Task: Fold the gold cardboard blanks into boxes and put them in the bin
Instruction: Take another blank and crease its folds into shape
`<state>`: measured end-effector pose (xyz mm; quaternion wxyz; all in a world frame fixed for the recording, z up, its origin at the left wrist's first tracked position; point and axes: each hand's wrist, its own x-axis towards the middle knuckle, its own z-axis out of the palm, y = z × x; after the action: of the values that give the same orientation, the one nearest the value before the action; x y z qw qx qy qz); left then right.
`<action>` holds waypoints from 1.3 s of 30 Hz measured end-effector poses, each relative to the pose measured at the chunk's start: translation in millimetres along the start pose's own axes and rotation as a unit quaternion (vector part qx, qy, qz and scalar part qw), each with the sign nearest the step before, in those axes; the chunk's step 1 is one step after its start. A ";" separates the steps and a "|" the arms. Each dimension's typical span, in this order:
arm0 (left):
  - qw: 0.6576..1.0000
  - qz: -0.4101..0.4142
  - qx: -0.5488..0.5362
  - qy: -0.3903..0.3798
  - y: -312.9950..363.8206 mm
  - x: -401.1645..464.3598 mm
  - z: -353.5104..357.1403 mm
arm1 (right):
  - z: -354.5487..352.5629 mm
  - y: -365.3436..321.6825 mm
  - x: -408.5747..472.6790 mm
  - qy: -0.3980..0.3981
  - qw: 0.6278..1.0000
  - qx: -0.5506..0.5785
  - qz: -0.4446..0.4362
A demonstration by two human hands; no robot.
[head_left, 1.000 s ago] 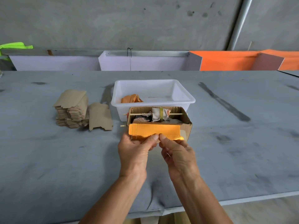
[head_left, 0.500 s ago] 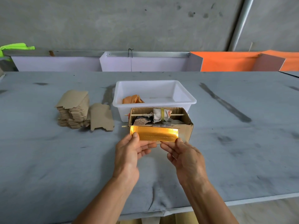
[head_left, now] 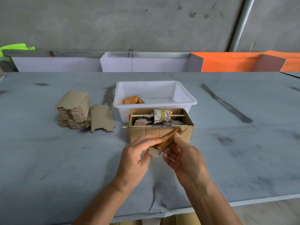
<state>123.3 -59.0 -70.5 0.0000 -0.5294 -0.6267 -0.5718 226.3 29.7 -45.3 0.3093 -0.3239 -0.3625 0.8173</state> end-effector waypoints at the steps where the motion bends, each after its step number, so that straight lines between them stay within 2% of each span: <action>1: 1.000 -0.002 0.008 -0.018 -0.1 -0.3 -0.7 | -1.2 0.5 -1.0 0.008 1.000 -0.009 0.000; 4: 0.991 -0.079 -0.069 -0.081 4.8 -1.2 -4.8 | -5.9 1.8 -4.2 0.014 1.000 -0.024 0.007; 7: 0.947 -0.182 -0.199 -0.173 2.7 1.6 -17.3 | -13.0 3.7 -8.6 0.002 0.999 -0.043 0.011; 9: 0.923 -0.218 -0.244 -0.204 1.4 3.3 -21.2 | -17.1 5.6 -12.5 -0.010 0.998 -0.053 0.014; 15: 0.934 -0.303 -0.169 -0.087 5.0 10.9 -2.8 | -16.0 12.6 -18.2 -0.055 0.997 -0.055 0.026; 21: 0.889 -0.404 -0.200 -0.087 6.8 18.9 -2.4 | -16.1 12.8 -15.8 -0.072 0.993 -0.093 0.021; 23: 0.890 -0.409 -0.181 -0.090 6.0 19.3 -2.8 | -17.6 13.1 -14.5 -0.072 0.994 -0.083 0.029; 28: 0.893 -0.402 -0.183 -0.081 5.6 22.0 -7.1 | -21.3 13.8 -10.6 -0.085 0.994 0.030 0.058; 39: 0.915 -0.355 -0.165 -0.097 13.0 27.5 -2.5 | -12.4 20.7 -6.0 -0.010 0.998 -0.065 -0.021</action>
<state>118.3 -45.3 -43.6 -0.3510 -0.3172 -0.6673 -0.5752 233.6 18.8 -66.4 0.3011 -0.3269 -0.4247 0.7887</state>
